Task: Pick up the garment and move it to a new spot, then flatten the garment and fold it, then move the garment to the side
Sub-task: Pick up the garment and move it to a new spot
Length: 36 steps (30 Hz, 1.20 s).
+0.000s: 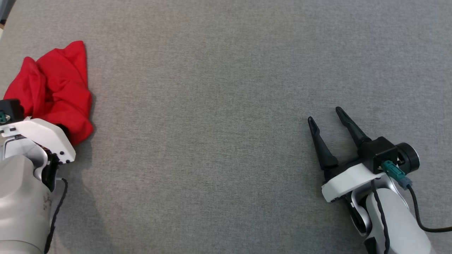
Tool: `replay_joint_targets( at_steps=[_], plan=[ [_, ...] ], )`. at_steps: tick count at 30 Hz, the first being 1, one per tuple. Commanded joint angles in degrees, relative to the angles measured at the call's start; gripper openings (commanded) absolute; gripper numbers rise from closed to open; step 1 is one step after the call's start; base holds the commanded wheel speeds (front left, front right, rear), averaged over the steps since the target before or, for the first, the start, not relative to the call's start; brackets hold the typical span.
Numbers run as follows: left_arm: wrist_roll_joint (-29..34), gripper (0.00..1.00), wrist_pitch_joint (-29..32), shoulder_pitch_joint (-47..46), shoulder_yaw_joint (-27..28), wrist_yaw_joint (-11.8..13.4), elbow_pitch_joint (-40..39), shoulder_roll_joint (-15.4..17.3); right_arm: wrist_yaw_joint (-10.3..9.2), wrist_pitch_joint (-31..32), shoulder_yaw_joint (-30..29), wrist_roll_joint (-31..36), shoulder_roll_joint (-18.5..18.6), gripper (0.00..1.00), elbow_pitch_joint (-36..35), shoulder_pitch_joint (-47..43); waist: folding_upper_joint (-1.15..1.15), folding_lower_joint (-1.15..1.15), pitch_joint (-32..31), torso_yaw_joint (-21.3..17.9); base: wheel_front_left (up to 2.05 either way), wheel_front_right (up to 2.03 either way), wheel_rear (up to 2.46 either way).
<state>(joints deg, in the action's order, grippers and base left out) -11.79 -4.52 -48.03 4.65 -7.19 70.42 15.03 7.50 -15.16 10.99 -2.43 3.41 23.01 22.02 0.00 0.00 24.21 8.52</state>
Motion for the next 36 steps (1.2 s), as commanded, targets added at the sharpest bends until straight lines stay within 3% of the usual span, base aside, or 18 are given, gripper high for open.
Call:
replay_joint_targets(
  at_steps=[1,10,17,29,36],
  plan=[
    [-0.5,0.0,1.6,0.1,-0.3,-0.3,1.5,-0.9,-0.01,0.0,-0.6,0.4,0.6,1.0,0.5,-0.1,0.0,0.0,0.6,-0.8,0.0,0.0,0.0],
    [-0.6,0.0,-0.6,-3.0,-2.0,-0.4,1.2,0.5,-0.01,0.0,-0.7,-0.8,-0.1,1.0,0.0,-0.4,0.0,0.0,-1.4,-2.2,0.0,0.0,0.0],
    [-2.0,0.0,-4.8,-5.5,-7.4,-0.3,-2.4,-2.1,-0.01,0.0,-0.6,-2.4,-0.3,1.0,0.3,-1.6,0.0,0.0,-5.2,-4.0,0.0,0.0,0.0],
    [-8.4,0.0,-8.0,-3.2,-24.0,-0.3,-9.7,-10.3,-0.01,0.0,-0.7,-6.7,-0.4,1.0,0.3,-4.3,0.0,0.0,-9.5,-11.0,0.0,0.0,0.0],
    [-14.1,0.0,-8.0,0.7,-36.9,-0.3,-15.1,-11.9,-0.01,0.0,-2.2,-7.3,-0.4,1.0,0.3,-5.9,0.0,0.0,-11.5,-15.8,0.0,0.0,0.0]
  ],
)
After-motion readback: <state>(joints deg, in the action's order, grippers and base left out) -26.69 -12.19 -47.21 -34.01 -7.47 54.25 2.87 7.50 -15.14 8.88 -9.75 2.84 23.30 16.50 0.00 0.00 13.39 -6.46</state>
